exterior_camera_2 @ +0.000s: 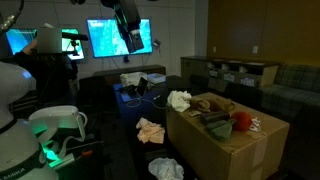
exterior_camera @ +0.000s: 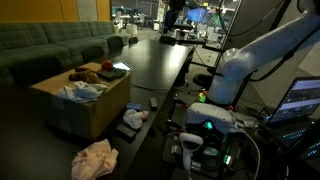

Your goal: Place the turnip plushie on the table, then the duster on the box, then the left duster on the table, then the blue sponge on the box, then the white towel on the table, then the white cloth on the box, then the small brown object on the table, then the duster on the box, then the moose on the table, and finally, the peach shirt on the box

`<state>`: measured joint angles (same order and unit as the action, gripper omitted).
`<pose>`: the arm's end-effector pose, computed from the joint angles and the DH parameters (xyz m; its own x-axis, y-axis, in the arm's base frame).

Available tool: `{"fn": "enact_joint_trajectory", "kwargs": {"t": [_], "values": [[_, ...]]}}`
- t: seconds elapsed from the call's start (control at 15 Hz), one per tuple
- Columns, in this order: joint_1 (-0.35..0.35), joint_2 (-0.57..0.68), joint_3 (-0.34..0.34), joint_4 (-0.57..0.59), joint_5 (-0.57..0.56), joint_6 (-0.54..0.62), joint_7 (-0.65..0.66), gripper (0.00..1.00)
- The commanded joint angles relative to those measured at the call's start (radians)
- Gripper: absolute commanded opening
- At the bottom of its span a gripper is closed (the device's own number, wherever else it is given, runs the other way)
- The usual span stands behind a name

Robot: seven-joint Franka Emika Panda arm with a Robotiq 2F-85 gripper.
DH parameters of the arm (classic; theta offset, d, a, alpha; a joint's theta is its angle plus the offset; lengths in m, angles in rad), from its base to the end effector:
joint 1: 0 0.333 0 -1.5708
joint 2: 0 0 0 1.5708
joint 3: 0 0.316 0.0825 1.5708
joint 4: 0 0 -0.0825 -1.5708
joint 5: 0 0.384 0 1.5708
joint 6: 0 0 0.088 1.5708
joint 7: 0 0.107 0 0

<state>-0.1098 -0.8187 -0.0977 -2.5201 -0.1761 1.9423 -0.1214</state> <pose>0.3187 -0.0852 0.5568 0.9754 -0.0044 0.2204 -0.0340 -0.9908 0.1307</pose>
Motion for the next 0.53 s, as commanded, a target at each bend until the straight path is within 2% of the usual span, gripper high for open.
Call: {"fn": "enact_joint_trajectory", "kwargs": {"t": [0.0,0.47], "values": [[0.017,0.047,0.033,0.031,-0.003,0.023,0.041,1.0],[0.046,0.169,0.073,0.103,0.0,0.072,0.069,1.0]]}}
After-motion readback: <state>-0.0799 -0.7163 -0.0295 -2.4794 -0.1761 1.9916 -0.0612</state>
